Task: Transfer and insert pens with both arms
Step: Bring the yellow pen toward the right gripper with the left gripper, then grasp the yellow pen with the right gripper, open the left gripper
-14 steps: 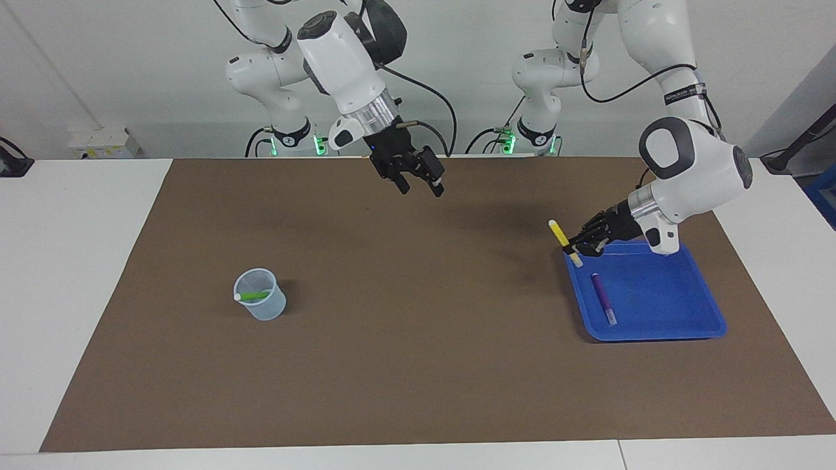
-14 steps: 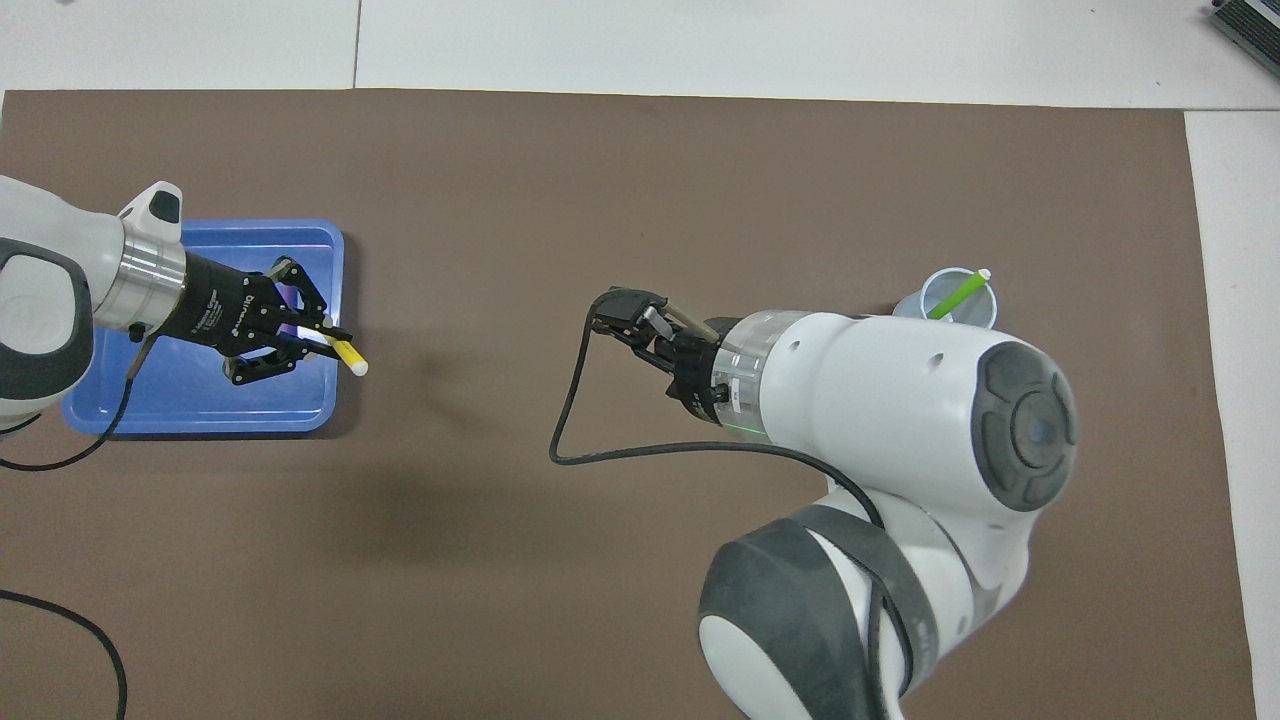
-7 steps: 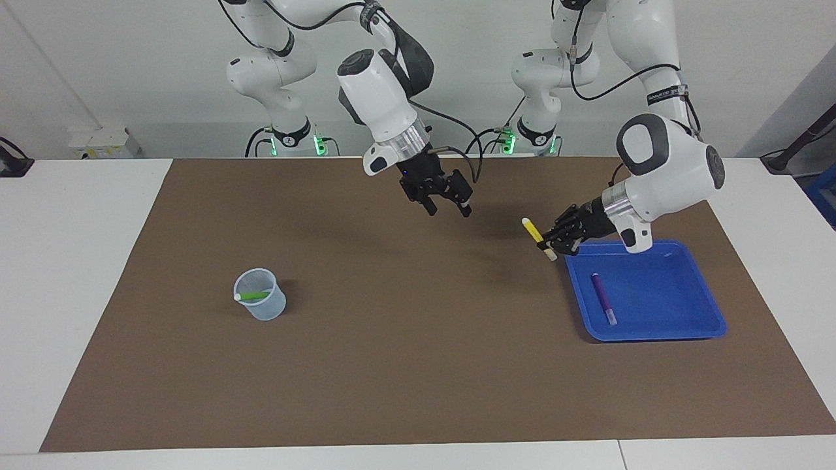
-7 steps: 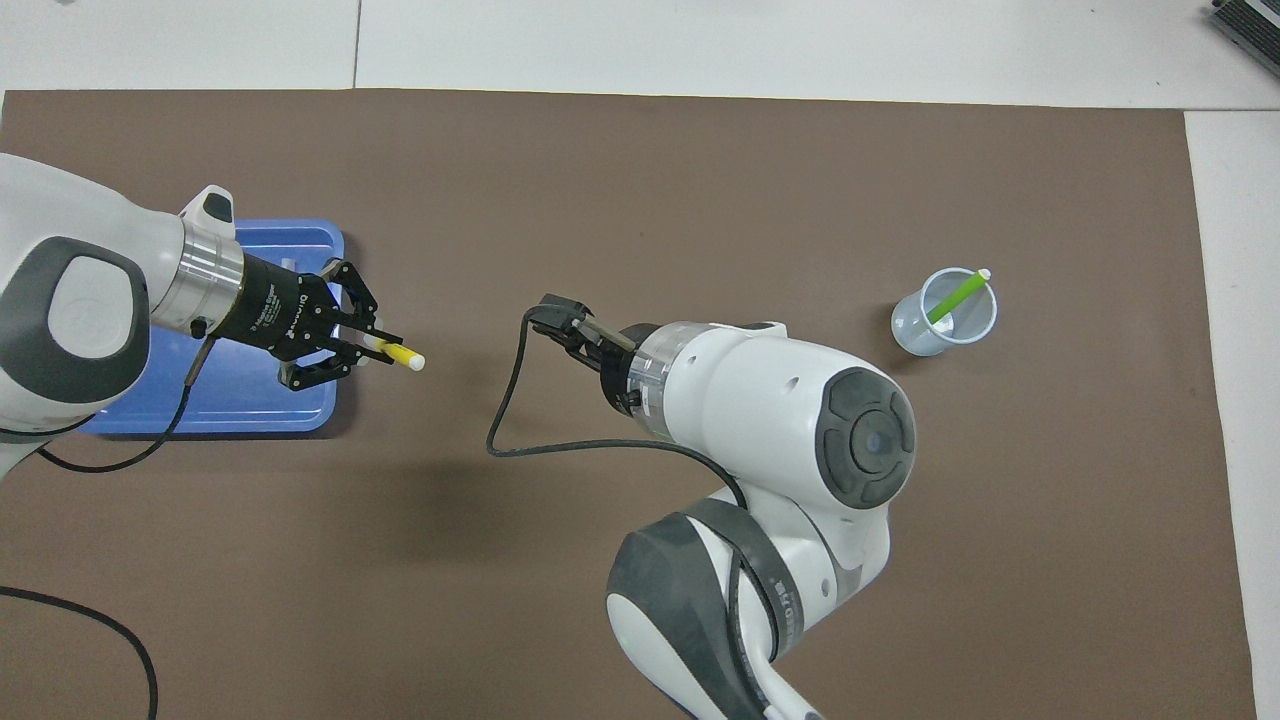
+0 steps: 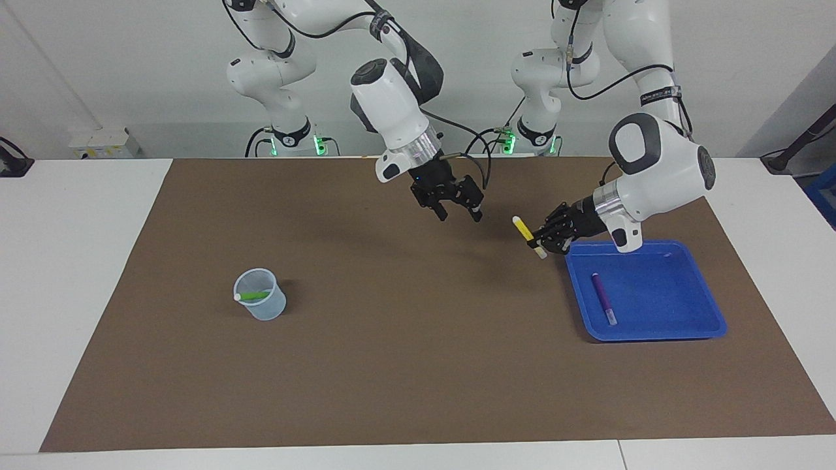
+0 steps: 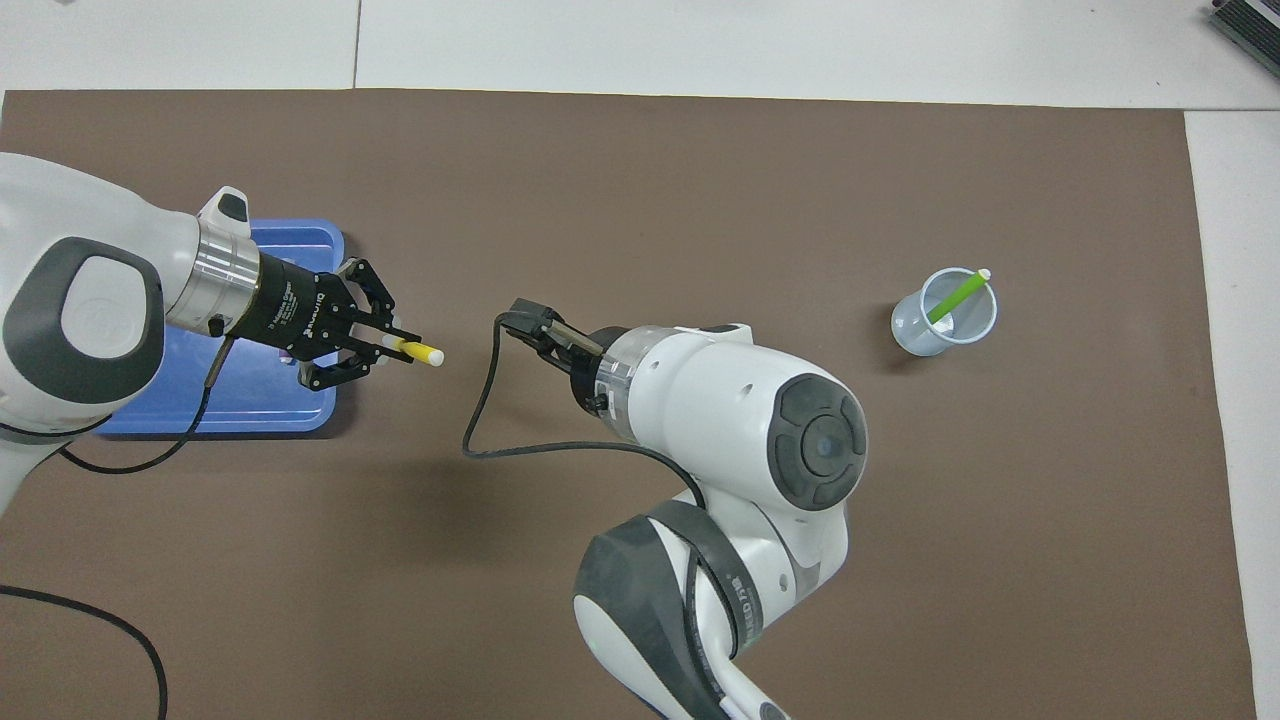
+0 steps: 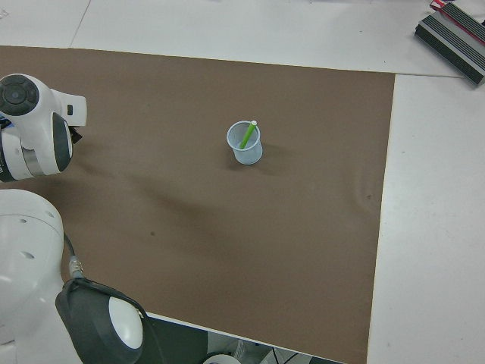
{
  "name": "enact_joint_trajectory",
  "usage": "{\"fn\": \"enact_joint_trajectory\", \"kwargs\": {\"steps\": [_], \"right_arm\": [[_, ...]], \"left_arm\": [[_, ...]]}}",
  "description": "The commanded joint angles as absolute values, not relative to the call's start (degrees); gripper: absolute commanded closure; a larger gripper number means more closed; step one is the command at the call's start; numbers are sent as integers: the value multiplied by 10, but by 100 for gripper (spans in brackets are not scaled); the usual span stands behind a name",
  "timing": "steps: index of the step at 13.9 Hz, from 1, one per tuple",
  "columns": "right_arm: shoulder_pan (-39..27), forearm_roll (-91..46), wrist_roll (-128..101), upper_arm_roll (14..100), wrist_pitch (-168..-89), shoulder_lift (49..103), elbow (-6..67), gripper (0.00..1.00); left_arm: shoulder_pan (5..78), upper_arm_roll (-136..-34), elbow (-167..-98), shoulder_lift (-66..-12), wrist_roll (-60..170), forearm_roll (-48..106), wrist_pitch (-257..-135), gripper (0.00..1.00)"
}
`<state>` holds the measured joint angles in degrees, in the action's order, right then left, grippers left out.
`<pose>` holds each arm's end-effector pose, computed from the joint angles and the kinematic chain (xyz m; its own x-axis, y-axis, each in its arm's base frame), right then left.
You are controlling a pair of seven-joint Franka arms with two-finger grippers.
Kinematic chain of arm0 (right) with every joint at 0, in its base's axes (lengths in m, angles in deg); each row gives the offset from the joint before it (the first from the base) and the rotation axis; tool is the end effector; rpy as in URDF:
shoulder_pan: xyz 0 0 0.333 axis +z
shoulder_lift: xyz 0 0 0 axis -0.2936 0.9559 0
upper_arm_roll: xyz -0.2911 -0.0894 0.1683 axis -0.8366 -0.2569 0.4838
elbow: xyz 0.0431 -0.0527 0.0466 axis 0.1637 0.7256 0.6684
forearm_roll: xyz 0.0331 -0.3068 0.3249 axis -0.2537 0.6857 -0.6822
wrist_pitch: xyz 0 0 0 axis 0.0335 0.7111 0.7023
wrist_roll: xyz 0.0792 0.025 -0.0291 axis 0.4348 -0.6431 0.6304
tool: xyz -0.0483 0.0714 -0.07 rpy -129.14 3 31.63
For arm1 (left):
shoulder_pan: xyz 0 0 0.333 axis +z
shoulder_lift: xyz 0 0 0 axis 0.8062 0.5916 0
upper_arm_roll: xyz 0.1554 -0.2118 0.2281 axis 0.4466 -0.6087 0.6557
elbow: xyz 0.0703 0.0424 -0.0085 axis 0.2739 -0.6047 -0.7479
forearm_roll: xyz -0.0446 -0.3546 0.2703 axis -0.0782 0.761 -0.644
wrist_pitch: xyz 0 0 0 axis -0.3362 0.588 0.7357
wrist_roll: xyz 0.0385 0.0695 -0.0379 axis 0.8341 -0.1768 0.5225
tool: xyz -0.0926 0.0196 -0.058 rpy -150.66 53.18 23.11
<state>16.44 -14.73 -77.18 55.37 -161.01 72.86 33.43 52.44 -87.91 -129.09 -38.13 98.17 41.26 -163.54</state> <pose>0.5599 0.4392 0.4730 0.8391 -0.5430 -0.0343 -0.4581 -0.6711 -0.5829 0.6390 -0.1269 0.4237 0.3509 0.7162 -0.6033 0.9205 -0.3822 0.0816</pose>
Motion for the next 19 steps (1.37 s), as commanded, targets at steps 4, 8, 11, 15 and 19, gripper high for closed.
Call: {"fn": "enact_joint_trajectory", "kwargs": {"steps": [4, 8, 11, 15, 19], "right_arm": [[189, -156, -796, 552, -1628, 776, 283, 9], [189, -155, -796, 552, -1627, 779, 276, 20], [190, -152, -795, 552, -1623, 779, 277, 30], [190, -150, -794, 552, -1618, 779, 278, 50], [189, -148, -793, 552, -1618, 779, 276, 56]], "left_arm": [[475, -873, -1317, -401, 1029, 462, -1670, 100], [443, -873, -1317, -400, 1050, 465, -1686, 100], [435, -875, -1315, -401, 1066, 474, -1693, 100], [425, -875, -1316, -406, 1091, 493, -1717, 100], [417, -874, -1317, -406, 1091, 492, -1719, 100]]}}
